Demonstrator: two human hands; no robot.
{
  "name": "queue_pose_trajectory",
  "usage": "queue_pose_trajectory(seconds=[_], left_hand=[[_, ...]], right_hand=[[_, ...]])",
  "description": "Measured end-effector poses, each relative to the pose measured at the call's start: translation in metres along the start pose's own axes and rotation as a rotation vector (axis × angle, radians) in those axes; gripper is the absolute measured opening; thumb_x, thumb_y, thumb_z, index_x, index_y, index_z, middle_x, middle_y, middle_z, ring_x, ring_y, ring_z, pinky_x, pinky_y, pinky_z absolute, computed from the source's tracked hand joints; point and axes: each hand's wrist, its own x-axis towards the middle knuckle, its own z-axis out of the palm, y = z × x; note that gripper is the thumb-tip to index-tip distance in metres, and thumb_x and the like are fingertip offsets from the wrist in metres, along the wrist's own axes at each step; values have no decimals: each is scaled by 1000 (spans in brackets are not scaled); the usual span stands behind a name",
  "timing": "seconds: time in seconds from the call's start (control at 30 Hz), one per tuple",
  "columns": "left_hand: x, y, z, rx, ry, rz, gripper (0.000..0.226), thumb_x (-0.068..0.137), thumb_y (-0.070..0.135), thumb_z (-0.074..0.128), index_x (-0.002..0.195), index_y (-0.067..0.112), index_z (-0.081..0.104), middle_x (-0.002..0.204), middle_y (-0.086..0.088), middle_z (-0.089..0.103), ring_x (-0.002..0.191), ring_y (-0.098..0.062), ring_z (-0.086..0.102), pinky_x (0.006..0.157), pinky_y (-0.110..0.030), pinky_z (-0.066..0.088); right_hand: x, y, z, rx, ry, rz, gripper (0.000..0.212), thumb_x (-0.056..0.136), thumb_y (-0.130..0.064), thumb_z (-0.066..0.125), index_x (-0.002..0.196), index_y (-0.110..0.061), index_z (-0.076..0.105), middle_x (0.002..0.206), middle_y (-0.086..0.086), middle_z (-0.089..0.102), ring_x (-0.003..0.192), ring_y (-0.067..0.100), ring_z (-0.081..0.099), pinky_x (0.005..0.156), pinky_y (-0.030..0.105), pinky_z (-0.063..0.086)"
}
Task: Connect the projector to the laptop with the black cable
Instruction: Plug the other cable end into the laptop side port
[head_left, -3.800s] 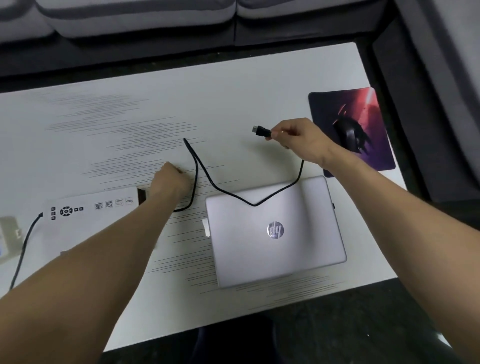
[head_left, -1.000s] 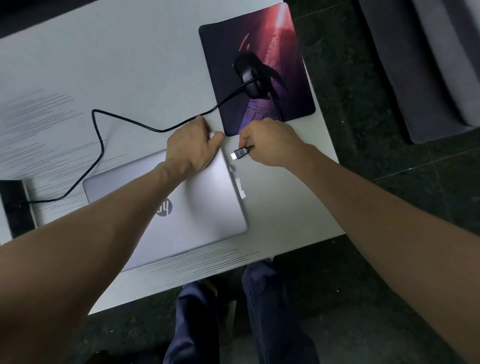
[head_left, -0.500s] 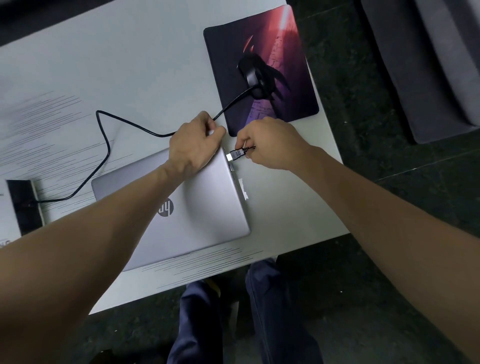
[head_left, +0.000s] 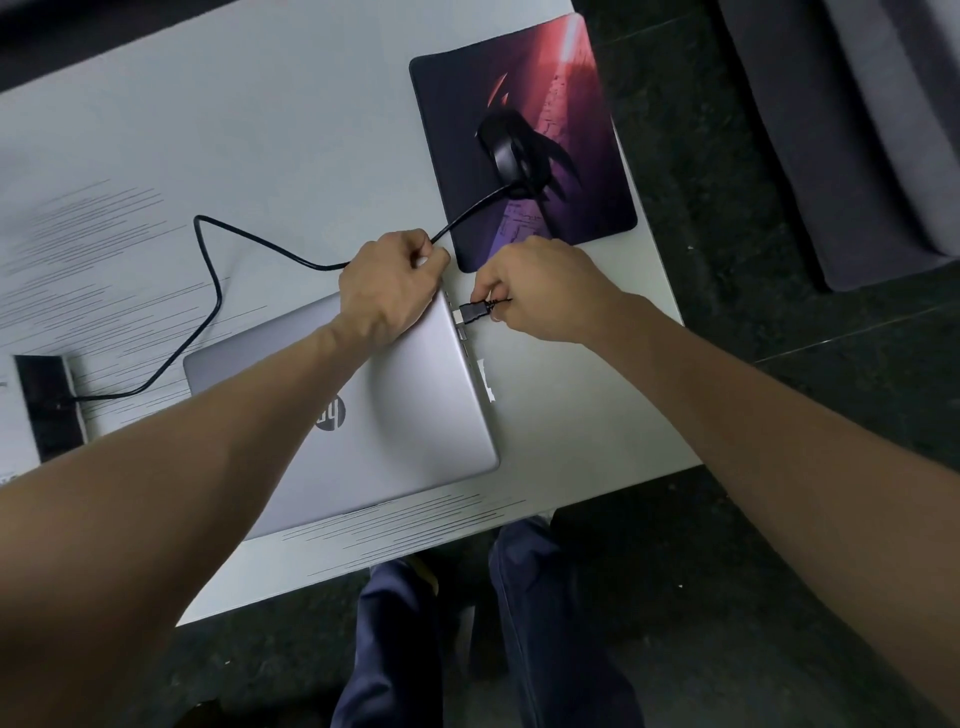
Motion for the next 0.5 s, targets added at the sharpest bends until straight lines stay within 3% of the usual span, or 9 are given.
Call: queue_pose_trajectory(seconds=[0.17,0.5], left_hand=[[-2,3,1,63,-1,4,31,97,38,42,82,17,59,66,1,57,78,-32,56,64,-33,32],[-1,3,1,90,5,8,34,99,39,40,83,15,59,66,1,55,79,-33,55,66,-34,33]], right_hand=[[2,1,-5,7,-5,-37,27,88,-15,69,110,-28,78,99,-3,79,100,22,69,88,40,57],[-4,1,2,38,54,-34,20,89,-17,69,106,-25,77,94,-2,79,91,22,72,84,39,59]])
